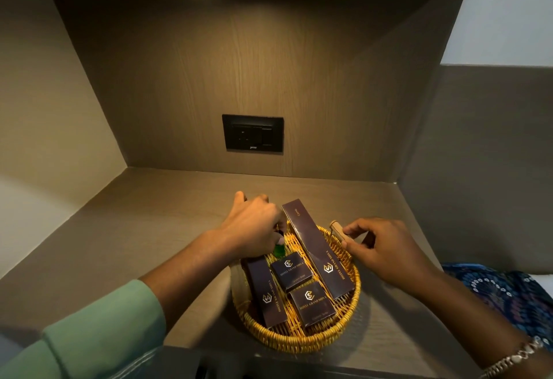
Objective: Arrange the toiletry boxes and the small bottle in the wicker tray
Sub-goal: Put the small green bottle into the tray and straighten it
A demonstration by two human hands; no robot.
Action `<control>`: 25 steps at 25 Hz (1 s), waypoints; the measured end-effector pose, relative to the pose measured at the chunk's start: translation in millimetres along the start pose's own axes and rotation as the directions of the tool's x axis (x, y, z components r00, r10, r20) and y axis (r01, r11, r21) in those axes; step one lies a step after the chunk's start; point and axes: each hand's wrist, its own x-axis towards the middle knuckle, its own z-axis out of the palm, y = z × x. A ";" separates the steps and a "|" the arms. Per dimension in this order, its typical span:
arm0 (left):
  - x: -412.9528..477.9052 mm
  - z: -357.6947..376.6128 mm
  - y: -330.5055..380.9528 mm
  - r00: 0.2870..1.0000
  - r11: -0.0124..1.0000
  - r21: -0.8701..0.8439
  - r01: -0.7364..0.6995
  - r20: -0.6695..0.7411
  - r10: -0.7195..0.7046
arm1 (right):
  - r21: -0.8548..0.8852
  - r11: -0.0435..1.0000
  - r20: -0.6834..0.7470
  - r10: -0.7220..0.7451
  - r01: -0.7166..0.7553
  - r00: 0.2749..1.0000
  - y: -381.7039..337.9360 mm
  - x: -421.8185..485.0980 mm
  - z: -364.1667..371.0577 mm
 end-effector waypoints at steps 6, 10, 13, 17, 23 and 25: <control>-3.9 0.3 6.1 0.995 0.994 -0.045 0.101 -0.002 -0.101 | 0.012 1.000 -0.009 0.002 -0.002 1.000 -1.2 -2.3 0.1; -28.7 -4.8 2.8 0.953 0.960 -0.220 0.174 -0.206 -0.220 | 0.027 1.000 -0.023 0.001 -0.001 1.000 -1.7 -3.1 0.5; -68.6 -3.3 -8.8 0.846 0.872 -0.388 0.298 -0.316 -0.429 | 0.049 0.998 -0.063 0.030 -0.027 0.998 -1.8 -5.2 3.8; -113.5 12.2 -6.5 0.815 0.687 -0.557 0.468 -0.030 -0.579 | 0.057 0.997 -0.106 0.062 -0.056 0.992 -4.5 -4.2 9.6; -123.4 29.2 -9.2 0.764 0.540 -0.706 0.458 0.002 -0.645 | 0.091 0.992 -0.144 0.104 -0.092 0.984 -21.8 -4.1 20.4; -122.4 27.0 -16.6 0.754 0.528 -0.726 0.439 -0.021 -0.657 | 0.106 0.989 -0.146 0.122 -0.107 0.982 -30.6 -4.1 25.9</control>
